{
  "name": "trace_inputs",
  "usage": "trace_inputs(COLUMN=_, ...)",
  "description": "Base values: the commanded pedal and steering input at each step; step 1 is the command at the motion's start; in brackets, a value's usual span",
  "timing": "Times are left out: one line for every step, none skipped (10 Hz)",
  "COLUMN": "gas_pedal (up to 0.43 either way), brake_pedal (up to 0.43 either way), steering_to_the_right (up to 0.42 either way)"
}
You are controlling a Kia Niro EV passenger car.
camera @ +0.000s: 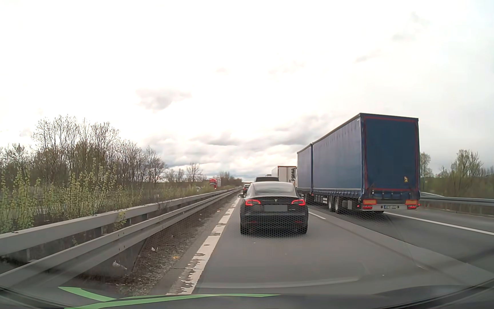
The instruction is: Follow the waypoints while adhering to traffic rules and regulations
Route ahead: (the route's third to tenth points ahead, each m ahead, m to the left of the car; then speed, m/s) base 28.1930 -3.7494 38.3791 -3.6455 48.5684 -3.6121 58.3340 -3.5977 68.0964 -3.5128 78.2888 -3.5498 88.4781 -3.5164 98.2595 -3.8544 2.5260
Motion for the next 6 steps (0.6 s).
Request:
trace_inputs(gas_pedal=0.098, brake_pedal=0.0, steering_to_the_right=0.004)
trace_inputs(gas_pedal=0.098, brake_pedal=0.0, steering_to_the_right=0.004)
trace_inputs(gas_pedal=0.098, brake_pedal=0.0, steering_to_the_right=0.004)
trace_inputs(gas_pedal=0.098, brake_pedal=0.0, steering_to_the_right=0.004)
trace_inputs(gas_pedal=0.098, brake_pedal=0.0, steering_to_the_right=0.004)
trace_inputs(gas_pedal=0.098, brake_pedal=0.0, steering_to_the_right=0.004)
